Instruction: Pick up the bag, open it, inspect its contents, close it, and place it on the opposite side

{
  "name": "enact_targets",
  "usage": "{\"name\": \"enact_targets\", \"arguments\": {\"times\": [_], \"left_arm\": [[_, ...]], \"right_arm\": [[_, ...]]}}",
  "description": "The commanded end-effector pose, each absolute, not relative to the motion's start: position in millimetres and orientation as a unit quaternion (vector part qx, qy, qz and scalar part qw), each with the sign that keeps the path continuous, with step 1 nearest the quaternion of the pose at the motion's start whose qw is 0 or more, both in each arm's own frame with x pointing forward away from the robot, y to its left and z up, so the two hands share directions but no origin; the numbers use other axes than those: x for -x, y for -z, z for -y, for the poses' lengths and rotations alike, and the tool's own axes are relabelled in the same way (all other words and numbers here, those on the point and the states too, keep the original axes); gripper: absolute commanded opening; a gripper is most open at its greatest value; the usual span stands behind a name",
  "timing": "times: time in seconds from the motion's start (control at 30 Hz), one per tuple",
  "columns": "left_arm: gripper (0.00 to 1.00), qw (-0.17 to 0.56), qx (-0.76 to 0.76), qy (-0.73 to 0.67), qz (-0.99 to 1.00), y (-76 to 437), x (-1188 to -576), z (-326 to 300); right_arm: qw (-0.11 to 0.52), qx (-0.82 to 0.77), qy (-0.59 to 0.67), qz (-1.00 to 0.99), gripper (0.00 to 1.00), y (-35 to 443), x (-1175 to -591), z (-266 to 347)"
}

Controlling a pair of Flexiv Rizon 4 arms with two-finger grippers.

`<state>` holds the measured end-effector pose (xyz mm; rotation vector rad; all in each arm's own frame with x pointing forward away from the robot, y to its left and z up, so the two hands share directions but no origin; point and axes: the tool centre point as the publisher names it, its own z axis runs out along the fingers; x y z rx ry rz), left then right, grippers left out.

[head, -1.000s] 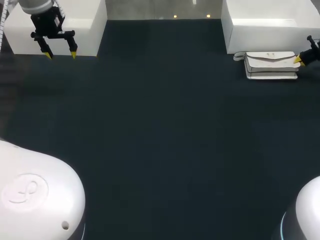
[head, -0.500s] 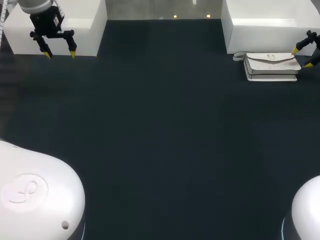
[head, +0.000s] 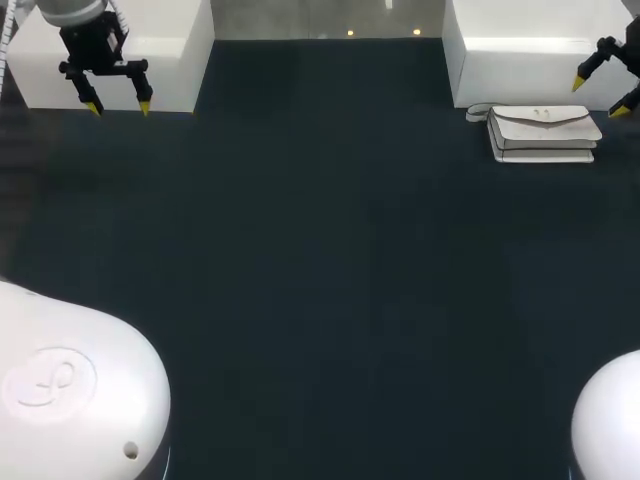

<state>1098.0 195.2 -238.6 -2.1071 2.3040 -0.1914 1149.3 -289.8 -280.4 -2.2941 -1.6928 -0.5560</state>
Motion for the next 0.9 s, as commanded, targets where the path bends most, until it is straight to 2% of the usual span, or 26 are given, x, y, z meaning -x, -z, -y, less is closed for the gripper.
{"name": "enact_targets", "arguments": {"times": [0.03,0.47,0.9], "left_arm": [[1.00,0.006,0.674,0.060,-0.737,238,-1099,-195],[1.00,0.006,0.674,0.060,-0.737,238,-1099,-195],[1.00,0.006,0.674,0.060,-0.737,238,-1099,-195]], "right_arm": [[-0.023,0.801,0.218,0.557,1.00,272,-1127,273],[-0.090,0.788,0.188,0.579,1.00,264,-1116,228],[-0.100,0.774,0.194,0.595,1.00,251,-1115,195]]}}
